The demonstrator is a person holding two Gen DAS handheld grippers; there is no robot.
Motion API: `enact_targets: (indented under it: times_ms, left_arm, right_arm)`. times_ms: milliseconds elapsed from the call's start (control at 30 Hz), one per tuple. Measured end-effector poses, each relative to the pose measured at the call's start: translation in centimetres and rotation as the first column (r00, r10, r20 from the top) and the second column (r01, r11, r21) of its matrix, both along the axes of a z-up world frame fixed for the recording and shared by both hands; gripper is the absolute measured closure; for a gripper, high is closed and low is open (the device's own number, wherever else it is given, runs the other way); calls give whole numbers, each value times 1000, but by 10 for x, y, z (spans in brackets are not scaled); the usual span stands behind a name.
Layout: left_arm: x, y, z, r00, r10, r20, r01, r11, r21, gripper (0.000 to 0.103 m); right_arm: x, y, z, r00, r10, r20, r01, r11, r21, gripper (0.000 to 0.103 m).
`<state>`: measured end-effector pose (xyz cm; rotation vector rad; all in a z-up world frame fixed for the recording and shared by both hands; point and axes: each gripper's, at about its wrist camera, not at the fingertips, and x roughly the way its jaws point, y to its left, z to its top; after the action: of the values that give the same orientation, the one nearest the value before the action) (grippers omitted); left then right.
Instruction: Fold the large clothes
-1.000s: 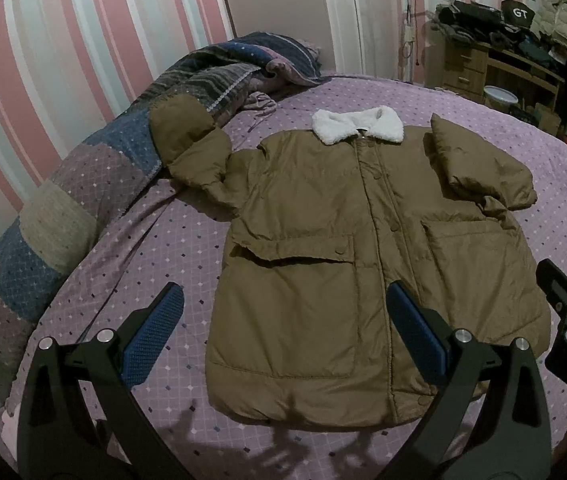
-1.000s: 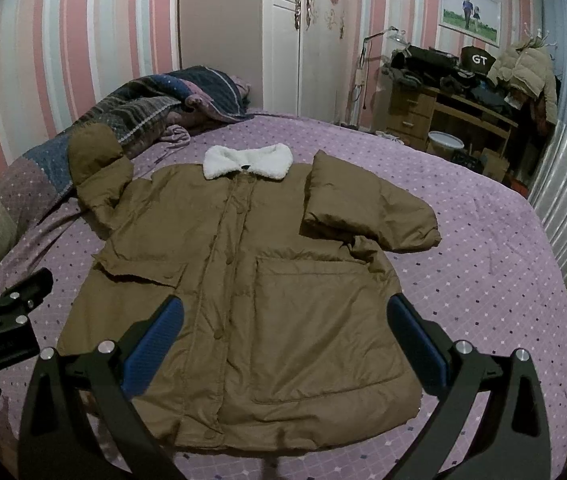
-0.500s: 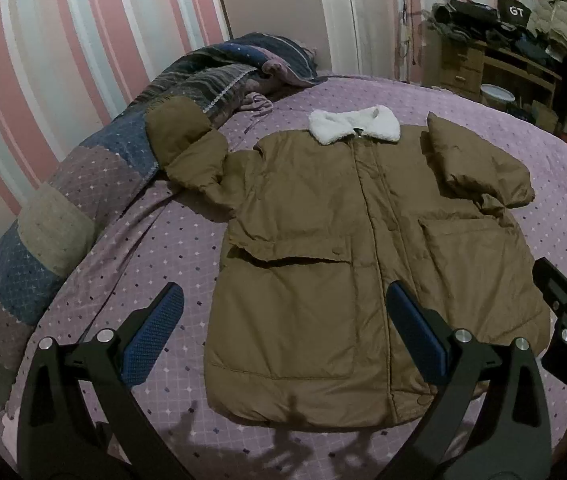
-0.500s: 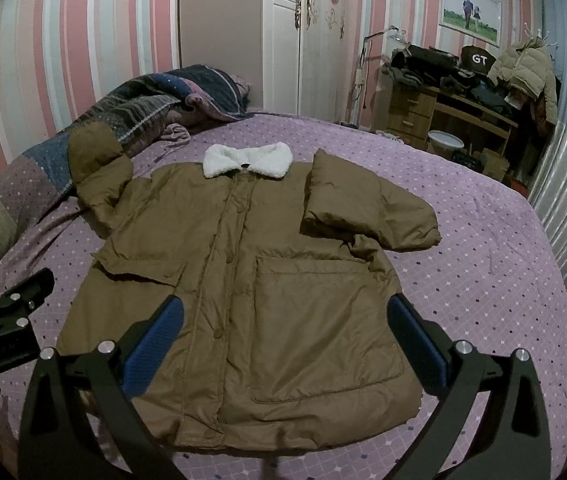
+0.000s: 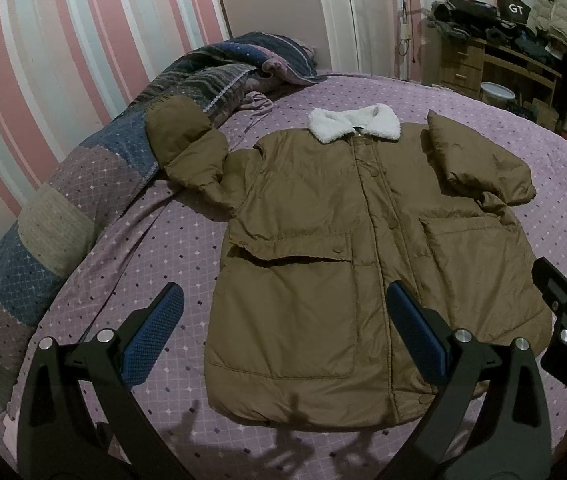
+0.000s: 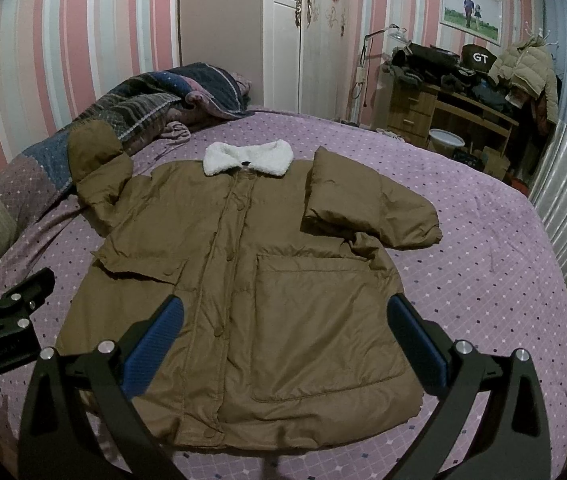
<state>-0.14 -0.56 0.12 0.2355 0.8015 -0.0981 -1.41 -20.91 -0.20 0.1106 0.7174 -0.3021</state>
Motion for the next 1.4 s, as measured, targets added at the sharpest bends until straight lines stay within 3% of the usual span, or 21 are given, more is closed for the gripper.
enact_targets:
  times_ms: [1400]
  left_arm:
    - [0,0,-6,1000,-3,-14,3,1000,3,3]
  right_arm:
    - [1,0,0,1000,2,-11,-2,1000,-8,2]
